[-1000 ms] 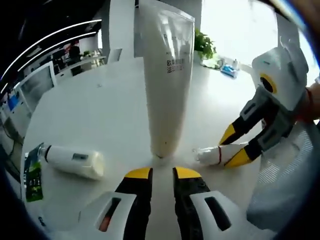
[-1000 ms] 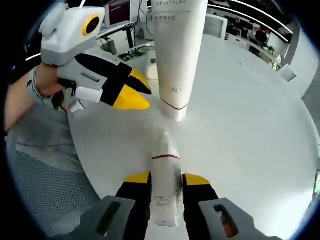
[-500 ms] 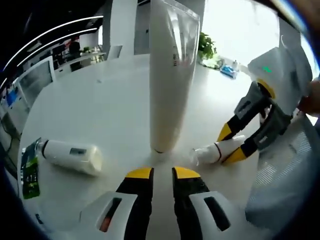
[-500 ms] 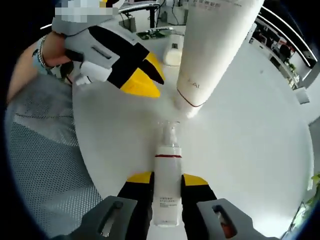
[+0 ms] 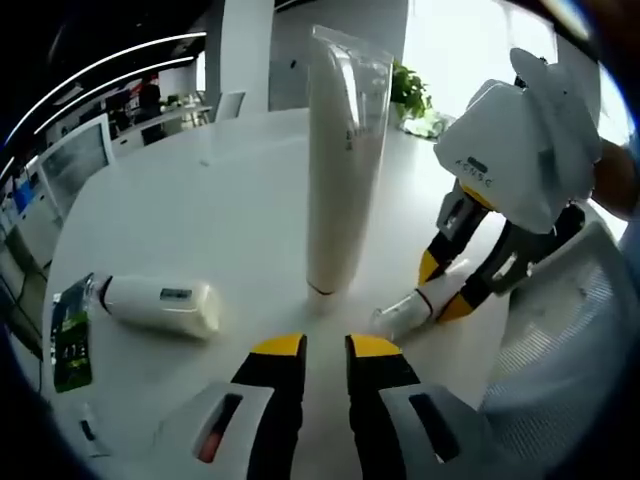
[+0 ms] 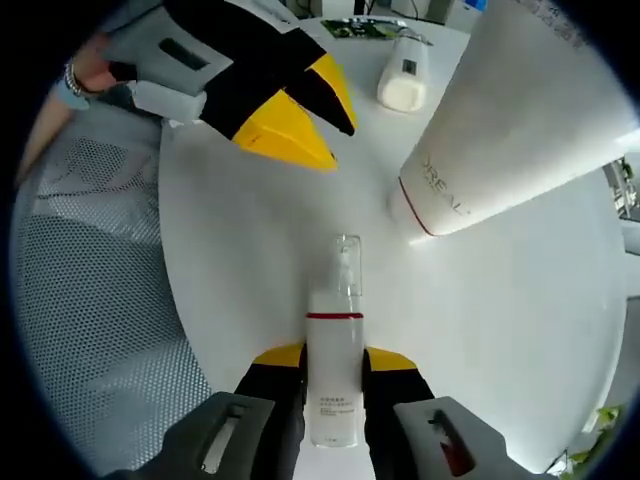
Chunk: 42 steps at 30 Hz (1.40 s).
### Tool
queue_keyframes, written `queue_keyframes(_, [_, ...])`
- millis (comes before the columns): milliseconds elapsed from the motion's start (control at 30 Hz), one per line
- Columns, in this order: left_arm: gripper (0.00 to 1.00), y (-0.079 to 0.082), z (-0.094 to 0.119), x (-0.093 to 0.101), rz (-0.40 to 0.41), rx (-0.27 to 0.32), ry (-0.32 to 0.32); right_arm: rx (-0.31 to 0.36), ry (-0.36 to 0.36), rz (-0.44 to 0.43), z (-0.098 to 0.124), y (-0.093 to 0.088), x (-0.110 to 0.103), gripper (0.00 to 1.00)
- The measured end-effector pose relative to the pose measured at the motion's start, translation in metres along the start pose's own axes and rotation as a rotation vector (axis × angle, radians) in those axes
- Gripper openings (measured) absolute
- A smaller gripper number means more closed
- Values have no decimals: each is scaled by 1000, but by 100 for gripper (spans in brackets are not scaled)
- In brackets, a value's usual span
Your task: Arrange the skincare products in the storage area until every visible bottle or jar stands upright without overlapping.
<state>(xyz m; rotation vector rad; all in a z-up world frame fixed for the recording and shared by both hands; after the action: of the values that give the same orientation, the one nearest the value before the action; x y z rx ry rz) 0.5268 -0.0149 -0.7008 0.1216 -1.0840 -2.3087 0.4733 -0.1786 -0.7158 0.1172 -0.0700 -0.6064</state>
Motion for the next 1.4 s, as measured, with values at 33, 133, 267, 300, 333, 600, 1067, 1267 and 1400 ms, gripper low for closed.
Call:
queue_keyframes(33, [15,0,3,0,19,-2,-7,-4,-3,-14,0,0,0,15])
queue_keyframes(133, [14,-1,17,6,176,9,-72,-2,-20,-15,1,-1,-3,14])
queue_keyframes(267, [17,-6,32,16,245,38,-119,4,-48,-84,2,-3,-6,14])
queue_keyframes(300, [18,-7,34,18,245,44,-119,5,-54,-80,2,-3,-7,14])
queue_keyframes(333, [19,-8,36,20,247,47,-117,5,-60,-75,2,-3,-7,14])
queue_keyframes(600, [25,-20,42,21,331,26,-103,24,-50,-74,3,-6,-4,13])
queue_keyframes(1067, [23,-16,47,1,534,151,-110,477,0,-254,19,-5,-16,13])
queue_keyframes(1267, [24,-11,45,7,547,175,-213,766,321,-382,28,0,-19,13])
queue_keyframes(1400, [24,-7,45,15,574,206,-328,800,296,-324,29,4,-21,13])
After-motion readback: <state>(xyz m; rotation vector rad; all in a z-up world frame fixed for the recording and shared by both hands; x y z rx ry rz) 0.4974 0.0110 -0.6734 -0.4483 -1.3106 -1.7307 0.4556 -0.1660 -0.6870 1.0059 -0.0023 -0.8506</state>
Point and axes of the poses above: the point that each gripper's makers call its tool centre point, and the gripper's own axes: z roughly backward along the fingers, x roughly to its right, y roughly out of its top, the point moved 10 cm from there along z, roughly backward along the fingers, and after that the axes turned 5 degrees about z, right-handed, at the moved point
